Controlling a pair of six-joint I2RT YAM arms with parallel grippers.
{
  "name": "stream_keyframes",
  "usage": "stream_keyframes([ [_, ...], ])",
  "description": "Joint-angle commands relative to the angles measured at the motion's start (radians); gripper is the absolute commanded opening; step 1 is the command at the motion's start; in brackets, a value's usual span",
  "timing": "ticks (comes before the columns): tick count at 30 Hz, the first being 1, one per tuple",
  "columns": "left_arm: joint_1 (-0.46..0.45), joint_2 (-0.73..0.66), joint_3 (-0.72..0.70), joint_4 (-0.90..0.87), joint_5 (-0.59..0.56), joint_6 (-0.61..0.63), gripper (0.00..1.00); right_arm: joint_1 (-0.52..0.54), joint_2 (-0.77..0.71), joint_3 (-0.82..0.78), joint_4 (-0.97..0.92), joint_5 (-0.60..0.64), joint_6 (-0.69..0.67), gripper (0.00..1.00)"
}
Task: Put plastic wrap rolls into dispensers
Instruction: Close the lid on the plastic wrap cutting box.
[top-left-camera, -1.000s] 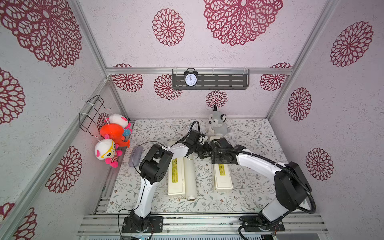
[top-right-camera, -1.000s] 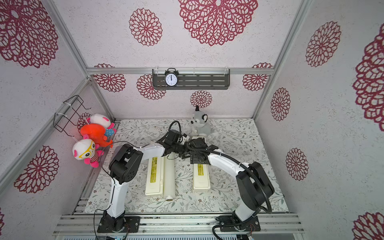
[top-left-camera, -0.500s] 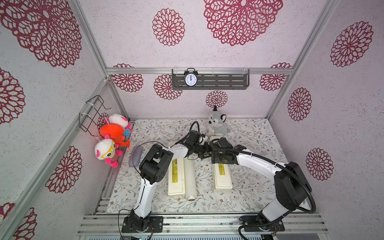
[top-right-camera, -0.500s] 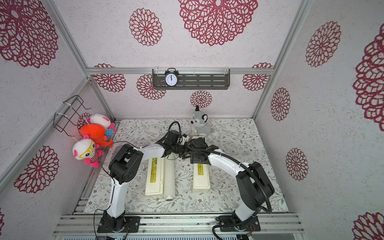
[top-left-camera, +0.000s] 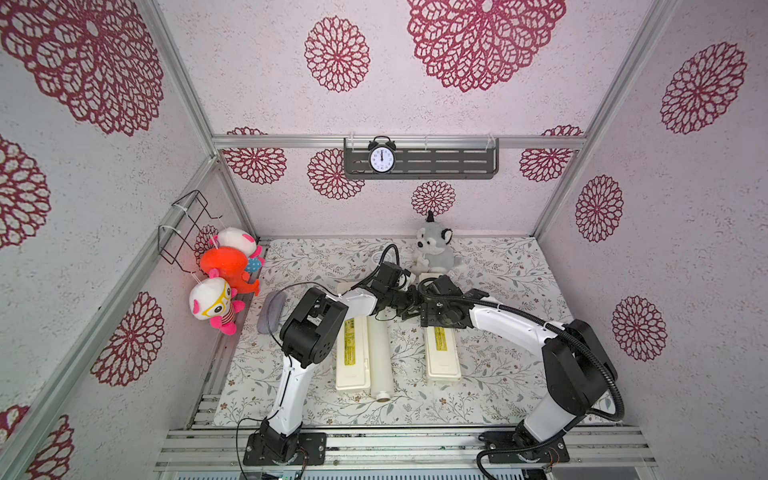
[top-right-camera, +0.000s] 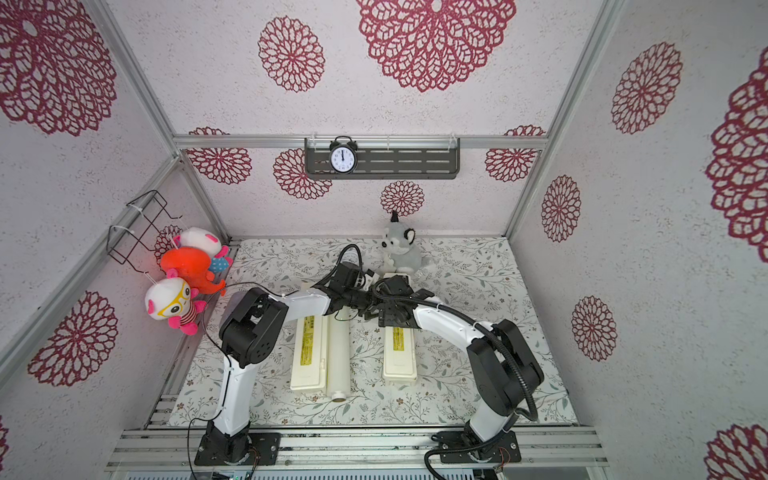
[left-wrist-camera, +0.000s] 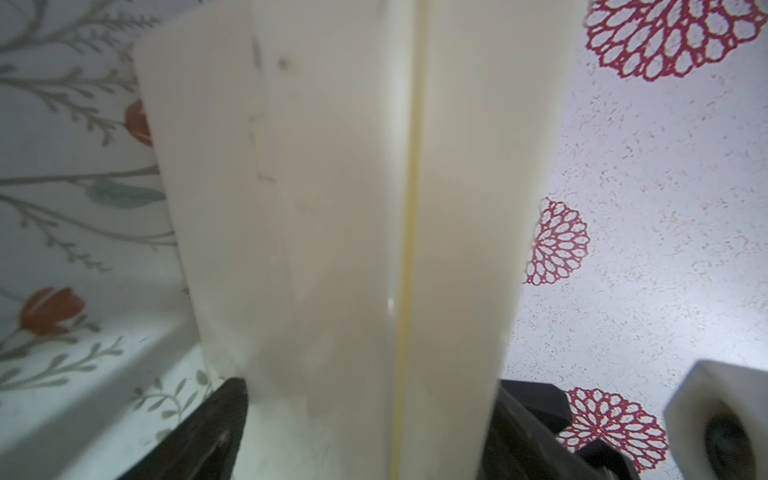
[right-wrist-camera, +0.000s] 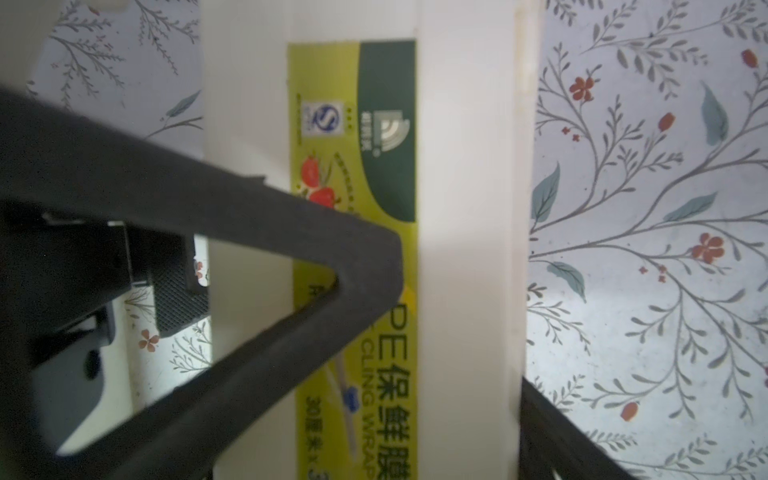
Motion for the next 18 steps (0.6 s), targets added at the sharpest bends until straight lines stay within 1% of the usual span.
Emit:
stream_keyframes([
  [1, -0.022, 0.007, -0.002, 0.028, 0.043, 0.015, 0.91, -0.001, -0.044, 0.014, -0.039, 0.023, 0.041, 0.81],
  [6, -0.019, -0.001, -0.018, 0.094, 0.064, -0.026, 0.93, -0.001, -0.049, 0.052, -0.071, 0.027, 0.03, 0.8],
  [10, -0.02, -0.013, -0.025, 0.123, 0.071, -0.046, 0.94, 0.002, -0.03, 0.119, -0.147, 0.043, 0.01, 0.79],
  [18, -0.025, -0.004, -0.03, 0.118, 0.069, -0.037, 0.93, 0.007, -0.036, 0.065, -0.116, 0.055, 0.022, 0.79],
])
